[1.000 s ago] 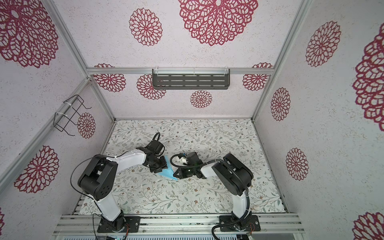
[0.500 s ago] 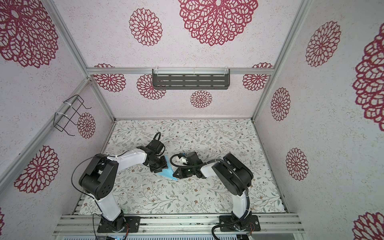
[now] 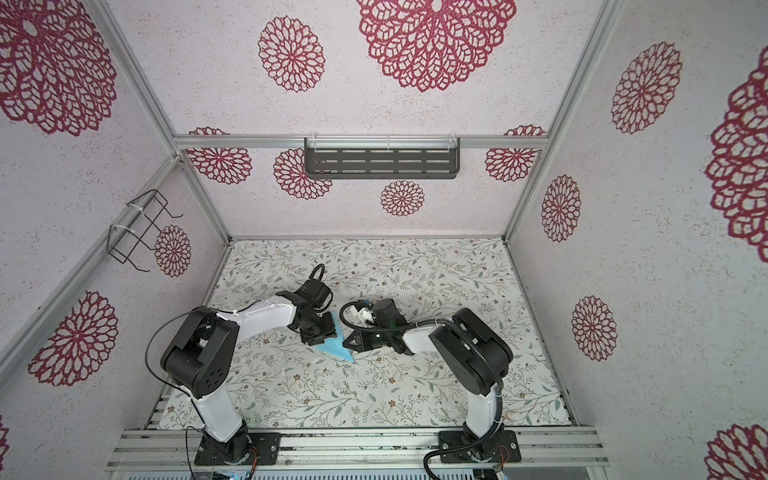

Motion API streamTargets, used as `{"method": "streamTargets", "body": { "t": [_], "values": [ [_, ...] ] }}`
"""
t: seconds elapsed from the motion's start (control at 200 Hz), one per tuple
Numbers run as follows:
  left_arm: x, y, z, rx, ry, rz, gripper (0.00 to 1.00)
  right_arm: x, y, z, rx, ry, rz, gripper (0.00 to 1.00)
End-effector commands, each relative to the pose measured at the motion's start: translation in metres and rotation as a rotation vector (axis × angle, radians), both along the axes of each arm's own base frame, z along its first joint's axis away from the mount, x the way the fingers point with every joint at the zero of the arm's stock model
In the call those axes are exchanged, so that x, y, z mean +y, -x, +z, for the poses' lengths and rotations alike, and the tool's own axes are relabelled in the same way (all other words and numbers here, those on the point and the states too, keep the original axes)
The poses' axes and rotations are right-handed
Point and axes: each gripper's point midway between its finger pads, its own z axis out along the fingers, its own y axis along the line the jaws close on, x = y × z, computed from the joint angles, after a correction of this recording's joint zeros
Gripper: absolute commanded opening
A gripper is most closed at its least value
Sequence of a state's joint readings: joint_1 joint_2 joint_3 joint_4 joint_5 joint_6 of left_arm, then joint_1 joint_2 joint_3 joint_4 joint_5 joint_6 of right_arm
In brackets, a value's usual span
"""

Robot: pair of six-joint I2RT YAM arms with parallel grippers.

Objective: Fold a paper plane with a square sheet of paper (pick it up from the middle)

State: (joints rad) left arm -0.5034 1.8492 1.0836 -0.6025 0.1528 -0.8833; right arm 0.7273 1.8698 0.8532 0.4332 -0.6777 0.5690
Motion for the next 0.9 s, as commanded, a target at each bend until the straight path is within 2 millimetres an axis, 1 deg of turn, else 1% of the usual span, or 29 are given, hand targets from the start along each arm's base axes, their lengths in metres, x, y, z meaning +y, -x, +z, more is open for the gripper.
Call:
{"method": "streamTargets", "body": {
  "t": [0.0,0.165,0.27,0.59,0.896],
  "values": [
    [0.047,0.069,-0.085,0.262,-0.236,-0.031,0.47,0.008,0.0,0.003,0.004,-0.019,0.023,0.12],
    [0.048,0.072,-0.088,0.274,-0.241,-0.034,0.48,0.004,-0.003,-0.009,0.016,0.022,-0.002,0.12],
    [0.047,0.073,-0.09,0.279,-0.241,-0.036,0.48,0.001,-0.001,-0.016,0.029,0.041,-0.005,0.12],
    [0.046,0.072,-0.091,0.282,-0.239,-0.036,0.48,-0.003,0.003,-0.029,0.056,0.072,0.002,0.12],
    [0.043,0.07,-0.089,0.278,-0.228,-0.044,0.49,-0.007,0.004,-0.034,0.061,0.102,-0.004,0.12]
  ]
}}
